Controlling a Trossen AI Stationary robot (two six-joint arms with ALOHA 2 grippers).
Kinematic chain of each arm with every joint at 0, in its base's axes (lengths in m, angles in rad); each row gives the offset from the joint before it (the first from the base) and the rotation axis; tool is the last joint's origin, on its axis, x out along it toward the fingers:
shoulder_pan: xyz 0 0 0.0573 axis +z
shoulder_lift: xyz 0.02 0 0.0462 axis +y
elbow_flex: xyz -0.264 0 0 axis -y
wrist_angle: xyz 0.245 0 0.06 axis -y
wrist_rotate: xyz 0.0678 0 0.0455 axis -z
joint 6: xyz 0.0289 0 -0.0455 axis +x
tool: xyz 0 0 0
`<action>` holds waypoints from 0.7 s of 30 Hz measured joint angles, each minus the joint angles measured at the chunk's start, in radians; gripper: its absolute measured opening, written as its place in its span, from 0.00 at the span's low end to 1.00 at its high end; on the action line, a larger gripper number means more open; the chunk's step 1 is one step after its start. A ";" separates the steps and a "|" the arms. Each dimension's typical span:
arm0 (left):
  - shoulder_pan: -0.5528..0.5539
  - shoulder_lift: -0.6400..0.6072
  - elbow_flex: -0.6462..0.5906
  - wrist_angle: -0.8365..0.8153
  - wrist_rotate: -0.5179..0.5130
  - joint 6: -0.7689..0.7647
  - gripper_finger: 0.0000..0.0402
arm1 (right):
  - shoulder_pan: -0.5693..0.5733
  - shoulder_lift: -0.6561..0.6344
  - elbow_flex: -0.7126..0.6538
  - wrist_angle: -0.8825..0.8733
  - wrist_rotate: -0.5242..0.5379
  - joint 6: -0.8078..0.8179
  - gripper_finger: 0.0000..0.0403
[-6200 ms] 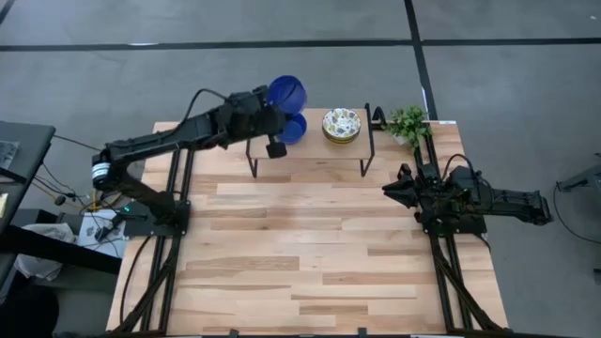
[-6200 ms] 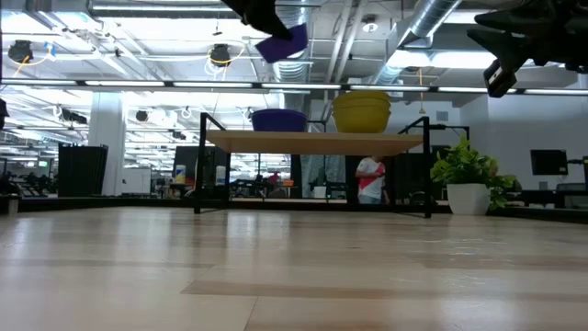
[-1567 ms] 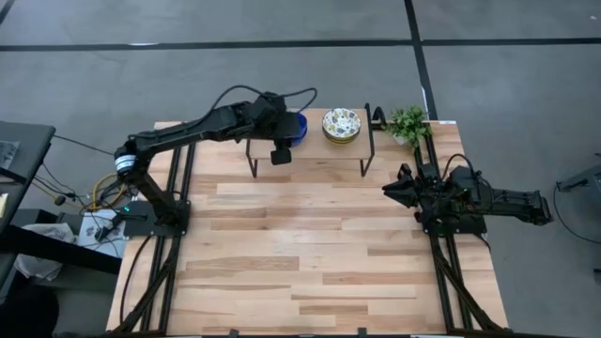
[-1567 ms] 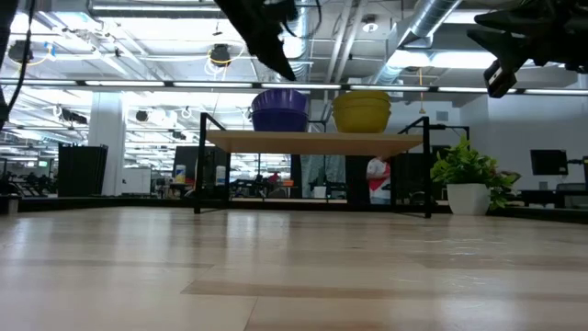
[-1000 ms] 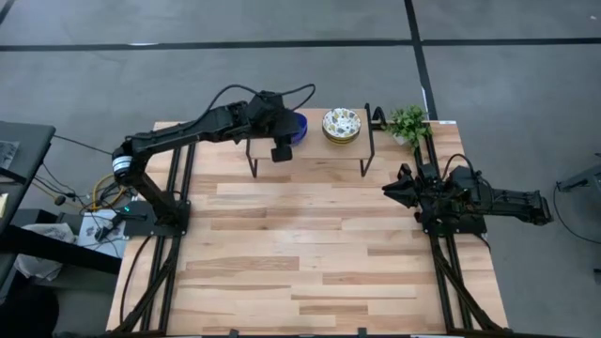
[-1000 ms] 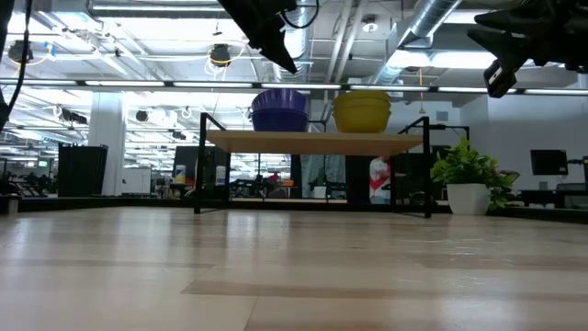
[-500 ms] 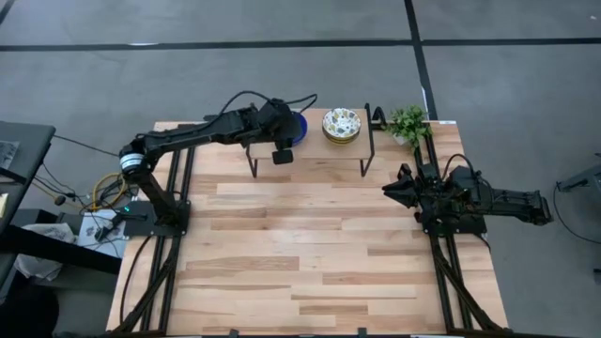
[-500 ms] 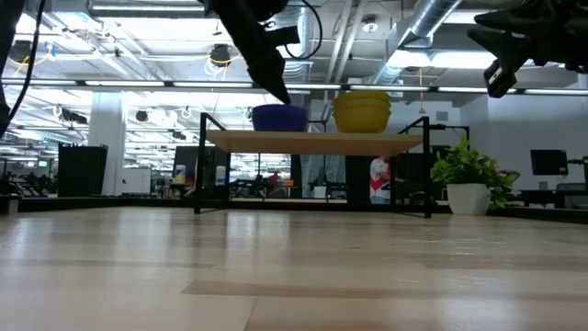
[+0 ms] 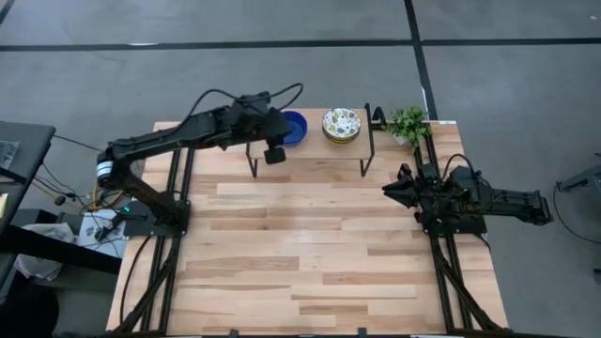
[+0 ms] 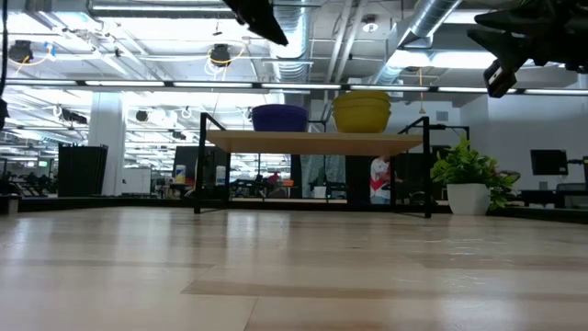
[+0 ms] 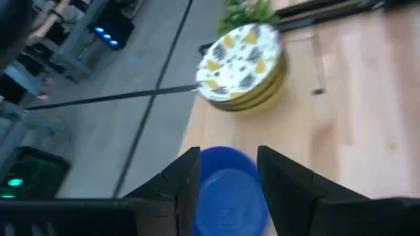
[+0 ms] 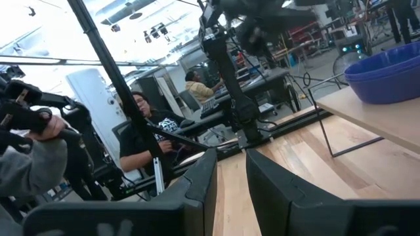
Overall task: Pick & Place Mini bowls
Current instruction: Return to Home Position
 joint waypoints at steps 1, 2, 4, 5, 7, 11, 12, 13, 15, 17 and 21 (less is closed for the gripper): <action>-0.007 -0.014 0.000 -0.015 0.010 -0.022 0.37 | 0.000 0.000 0.000 0.000 0.000 0.000 0.18; -0.015 -0.028 0.000 -0.028 0.024 -0.043 0.37 | 0.000 0.000 0.000 0.000 0.000 0.000 0.18; -0.028 -0.060 0.000 -0.065 0.068 -0.084 0.37 | 0.000 0.000 0.000 0.000 0.000 0.000 0.18; -0.033 -0.077 -0.001 -0.080 0.091 -0.103 0.37 | 0.000 0.000 0.000 0.000 0.000 0.000 0.18; -0.039 -0.113 -0.020 -0.088 0.135 -0.134 0.37 | 0.000 0.000 0.000 0.000 0.000 0.000 0.18; -0.048 -0.197 -0.083 -0.098 0.165 -0.177 0.37 | 0.000 0.000 0.000 0.000 0.000 0.000 0.18; -0.050 -0.222 -0.100 -0.098 0.165 -0.195 0.37 | 0.000 0.000 0.000 0.000 0.000 0.000 0.18; -0.051 -0.245 -0.116 -0.097 0.165 -0.221 0.37 | 0.000 0.000 0.000 0.000 0.000 0.000 0.18; -0.051 -0.288 -0.148 -0.094 0.165 -0.280 0.37 | 0.000 0.000 0.000 0.000 0.000 0.000 0.18; -0.051 -0.334 -0.185 -0.098 0.165 -0.335 0.37 | 0.000 0.000 0.000 0.000 0.000 0.000 0.18; -0.051 -0.432 -0.283 -0.096 0.166 -0.450 0.37 | 0.000 0.000 0.000 0.000 0.000 0.000 0.18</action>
